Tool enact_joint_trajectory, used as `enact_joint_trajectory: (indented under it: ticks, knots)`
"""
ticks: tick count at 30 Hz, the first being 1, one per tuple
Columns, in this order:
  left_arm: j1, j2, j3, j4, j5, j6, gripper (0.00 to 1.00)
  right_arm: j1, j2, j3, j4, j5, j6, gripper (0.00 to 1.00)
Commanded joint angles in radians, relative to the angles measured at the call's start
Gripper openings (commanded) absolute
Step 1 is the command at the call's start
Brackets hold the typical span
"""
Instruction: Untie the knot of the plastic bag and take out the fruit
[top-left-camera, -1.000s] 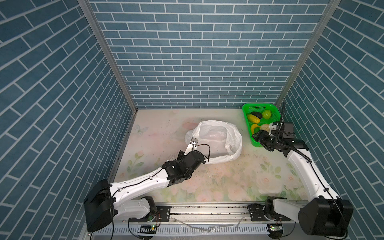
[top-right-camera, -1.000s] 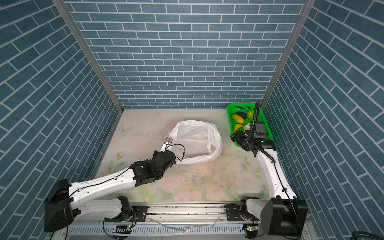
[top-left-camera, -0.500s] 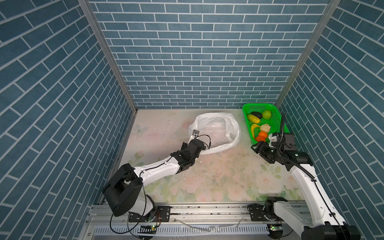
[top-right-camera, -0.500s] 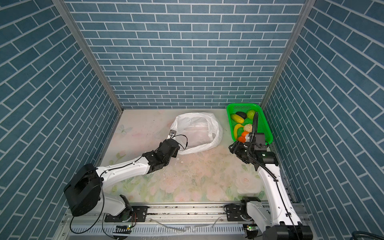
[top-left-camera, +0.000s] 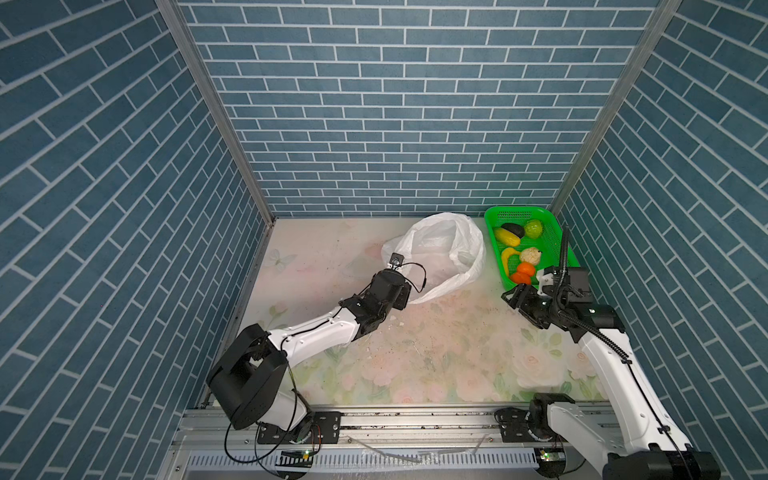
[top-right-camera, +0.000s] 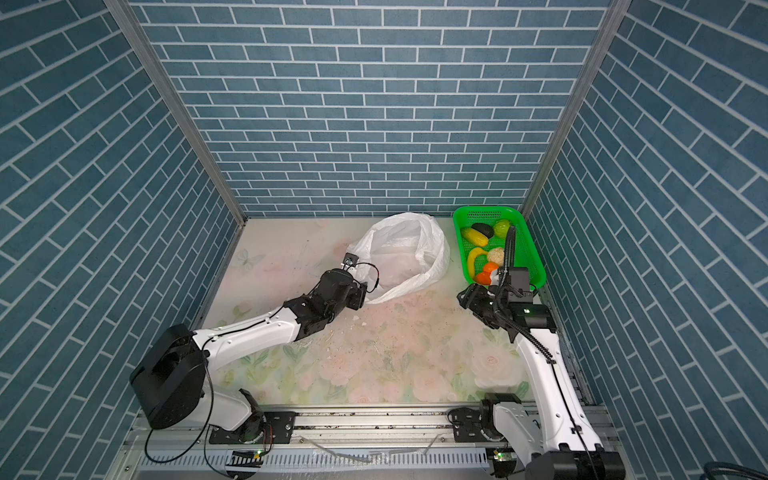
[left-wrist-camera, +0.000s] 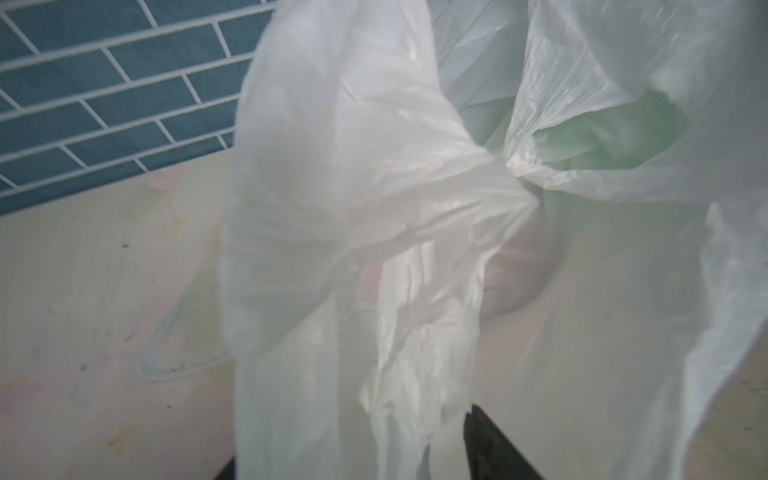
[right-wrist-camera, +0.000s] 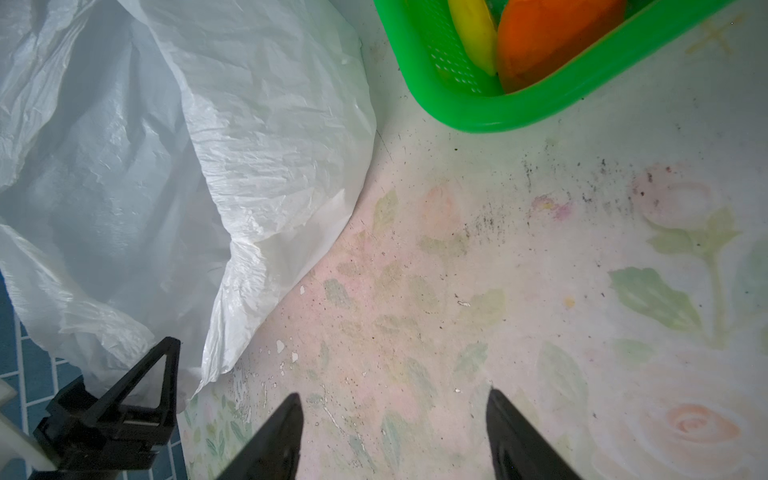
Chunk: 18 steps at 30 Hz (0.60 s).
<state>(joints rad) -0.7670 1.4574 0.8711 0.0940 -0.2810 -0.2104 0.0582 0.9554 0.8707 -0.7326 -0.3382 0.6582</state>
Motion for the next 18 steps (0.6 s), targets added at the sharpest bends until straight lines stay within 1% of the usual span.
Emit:
enact_joint_trajectory:
  ticks: [1, 6, 10, 14, 18]
  knots:
    - [0.011, -0.045, 0.015, -0.036, 0.134, 0.018, 0.81, 0.003, -0.007, -0.040, -0.002, -0.002, 0.018, 0.70]
    - [0.009, -0.138, -0.005, -0.085, 0.161, 0.024, 0.90, 0.004, 0.005, -0.052, 0.023, -0.003, -0.003, 0.71]
    - [0.009, -0.253, -0.024, -0.153, 0.146, 0.025, 0.95, 0.004, 0.021, -0.045, 0.044, 0.013, -0.072, 0.71]
    - [0.011, -0.377, -0.055, -0.260, 0.070, -0.006, 0.98, 0.003, 0.037, -0.038, 0.096, 0.025, -0.173, 0.73]
    - [0.026, -0.480, -0.108, -0.358, -0.013, -0.038, 1.00, 0.003, 0.047, -0.044, 0.166, 0.053, -0.264, 0.79]
